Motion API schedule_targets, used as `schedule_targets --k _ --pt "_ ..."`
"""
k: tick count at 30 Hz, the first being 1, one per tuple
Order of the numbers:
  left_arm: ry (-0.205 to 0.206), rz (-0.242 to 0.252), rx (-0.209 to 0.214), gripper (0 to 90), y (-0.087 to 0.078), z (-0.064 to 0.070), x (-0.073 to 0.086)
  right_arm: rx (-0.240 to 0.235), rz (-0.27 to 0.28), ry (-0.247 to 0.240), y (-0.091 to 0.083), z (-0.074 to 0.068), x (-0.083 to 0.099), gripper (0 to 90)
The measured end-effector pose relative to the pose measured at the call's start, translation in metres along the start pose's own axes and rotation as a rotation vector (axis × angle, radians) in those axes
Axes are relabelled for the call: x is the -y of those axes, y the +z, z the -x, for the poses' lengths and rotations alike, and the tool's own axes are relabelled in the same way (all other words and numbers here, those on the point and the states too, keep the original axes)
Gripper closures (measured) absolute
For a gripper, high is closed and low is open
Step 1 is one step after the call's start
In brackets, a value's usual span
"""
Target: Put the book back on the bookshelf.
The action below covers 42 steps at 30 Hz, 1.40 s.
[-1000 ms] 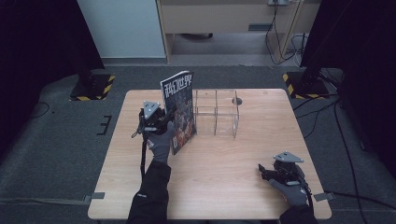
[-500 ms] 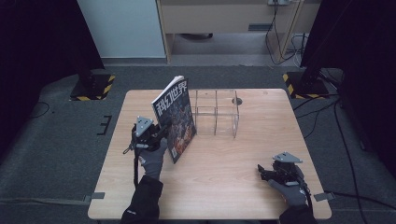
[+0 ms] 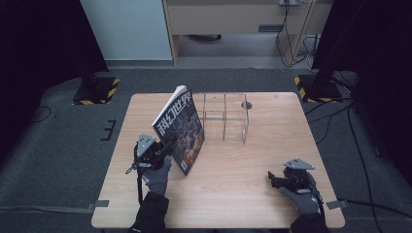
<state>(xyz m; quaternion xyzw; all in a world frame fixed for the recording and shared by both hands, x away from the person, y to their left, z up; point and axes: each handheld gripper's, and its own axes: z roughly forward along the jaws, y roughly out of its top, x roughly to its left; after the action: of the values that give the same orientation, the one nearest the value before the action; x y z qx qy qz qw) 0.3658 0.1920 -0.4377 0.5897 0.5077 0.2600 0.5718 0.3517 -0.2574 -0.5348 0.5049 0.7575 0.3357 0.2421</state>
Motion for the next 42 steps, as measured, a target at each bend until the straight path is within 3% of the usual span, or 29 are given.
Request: schedule_targets --k 6,10,16,21,25,33,37,42 --pt "0.014 0.026 -0.002 77.8 0.001 -0.005 -0.018 -0.002 -0.006 0.0 0.001 0.0 0.0 16.1" --pt "0.018 0.018 0.006 76.1 0.006 -0.004 -0.022 -0.002 -0.005 0.002 0.001 0.0 0.0 16.0" --pt "0.026 -0.001 0.022 81.1 0.013 0.003 -0.029 -0.002 -0.006 0.008 0.001 0.0 0.0 15.9" --pt "0.042 0.007 -0.003 81.6 0.018 0.013 -0.04 -0.005 -0.005 0.011 0.0 0.002 0.0 15.9" --pt "0.006 0.025 -0.009 81.7 0.025 0.012 -0.049 -0.004 -0.004 0.011 0.0 0.002 0.0 15.9" --pt "0.015 0.093 -0.053 81.7 0.041 0.014 -0.073 -0.007 -0.006 0.009 0.001 0.003 0.001 15.9" --pt "0.006 0.111 -0.069 81.7 0.054 0.013 -0.073 -0.008 -0.002 0.006 0.001 0.003 0.001 15.9" --pt "-0.023 0.09 -0.068 81.7 0.075 0.014 -0.067 -0.01 -0.004 0.009 0.001 0.003 0.0 15.9"
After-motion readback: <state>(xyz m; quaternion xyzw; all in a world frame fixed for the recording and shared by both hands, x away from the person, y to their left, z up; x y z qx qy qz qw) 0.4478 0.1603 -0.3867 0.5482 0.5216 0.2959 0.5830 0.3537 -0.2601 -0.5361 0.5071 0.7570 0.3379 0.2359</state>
